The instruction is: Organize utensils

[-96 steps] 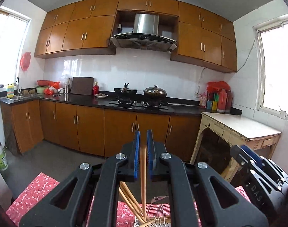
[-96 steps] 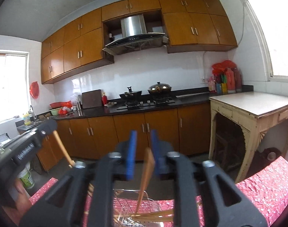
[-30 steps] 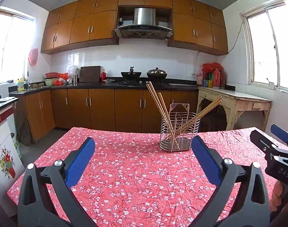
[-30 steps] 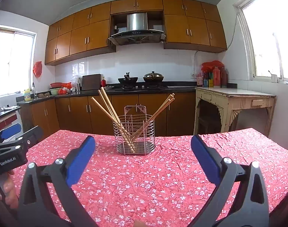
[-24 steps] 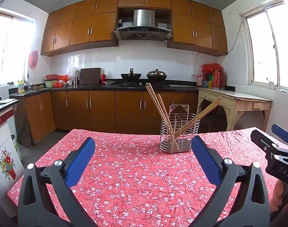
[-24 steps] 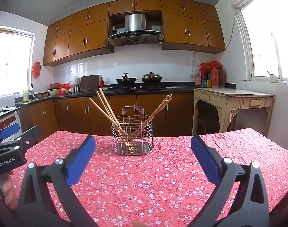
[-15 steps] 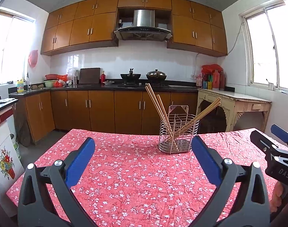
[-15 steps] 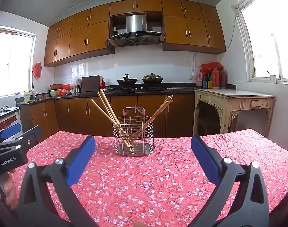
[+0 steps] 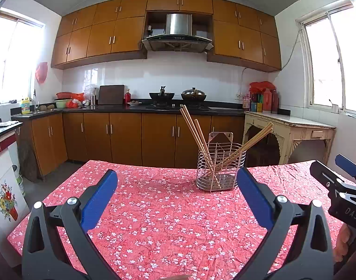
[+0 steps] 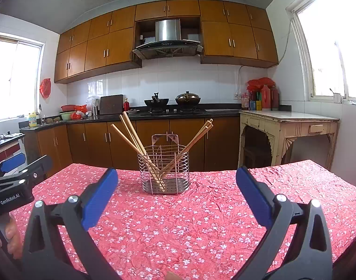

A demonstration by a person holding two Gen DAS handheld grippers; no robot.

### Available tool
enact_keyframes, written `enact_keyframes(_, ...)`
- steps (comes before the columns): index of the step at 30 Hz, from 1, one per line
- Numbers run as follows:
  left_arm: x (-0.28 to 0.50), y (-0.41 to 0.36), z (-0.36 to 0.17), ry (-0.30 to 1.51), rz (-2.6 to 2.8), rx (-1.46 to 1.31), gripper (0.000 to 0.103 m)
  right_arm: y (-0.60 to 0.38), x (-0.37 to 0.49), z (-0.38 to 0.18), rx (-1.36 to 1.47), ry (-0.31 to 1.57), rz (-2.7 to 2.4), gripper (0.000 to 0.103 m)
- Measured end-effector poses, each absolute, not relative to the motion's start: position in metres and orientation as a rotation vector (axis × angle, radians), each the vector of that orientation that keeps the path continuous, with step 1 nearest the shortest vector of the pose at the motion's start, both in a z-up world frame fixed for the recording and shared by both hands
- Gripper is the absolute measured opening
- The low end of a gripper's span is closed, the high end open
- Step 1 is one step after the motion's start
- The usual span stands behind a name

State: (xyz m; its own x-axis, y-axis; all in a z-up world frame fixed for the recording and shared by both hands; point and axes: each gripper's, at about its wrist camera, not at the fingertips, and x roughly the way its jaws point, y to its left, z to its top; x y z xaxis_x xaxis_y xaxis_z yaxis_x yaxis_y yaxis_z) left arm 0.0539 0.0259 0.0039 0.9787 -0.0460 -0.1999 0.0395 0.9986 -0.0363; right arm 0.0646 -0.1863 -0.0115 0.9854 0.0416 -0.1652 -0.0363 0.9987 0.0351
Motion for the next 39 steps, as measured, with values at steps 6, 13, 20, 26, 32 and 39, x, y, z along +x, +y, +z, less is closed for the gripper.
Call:
enact_keyframes(6, 0.0539, 0.0266, 0.0037, 0.203, -0.042, -0.032, 0.101, -0.1865, 0.0648, -0.0116, 0.037, 0.168, 0.040, 0.099)
enact_keyframes(13, 0.0538, 0.0255, 0.0031, 0.201, -0.044, -0.029, 0.101, -0.1879, 0.0655, -0.0121, 0.038, 0.169, 0.041, 0.099)
enact_keyframes(20, 0.0532, 0.0238, 0.0030, 0.202, -0.045, -0.028, 0.101, -0.1878, 0.0656, -0.0120, 0.039, 0.169, 0.040, 0.099)
enact_keyframes(26, 0.0525, 0.0228, 0.0028, 0.204, -0.048, -0.029, 0.101, -0.1875, 0.0664, -0.0121, 0.040, 0.171, 0.040, 0.099)
enact_keyframes(32, 0.0524, 0.0228, 0.0025, 0.204, -0.049, -0.030, 0.101, -0.1879, 0.0666, -0.0123, 0.040, 0.171, 0.040, 0.099)
enact_keyframes(39, 0.0520, 0.0214, 0.0021, 0.206, -0.049, -0.029, 0.101, -0.1880, 0.0667, -0.0121, 0.042, 0.171, 0.040, 0.099)
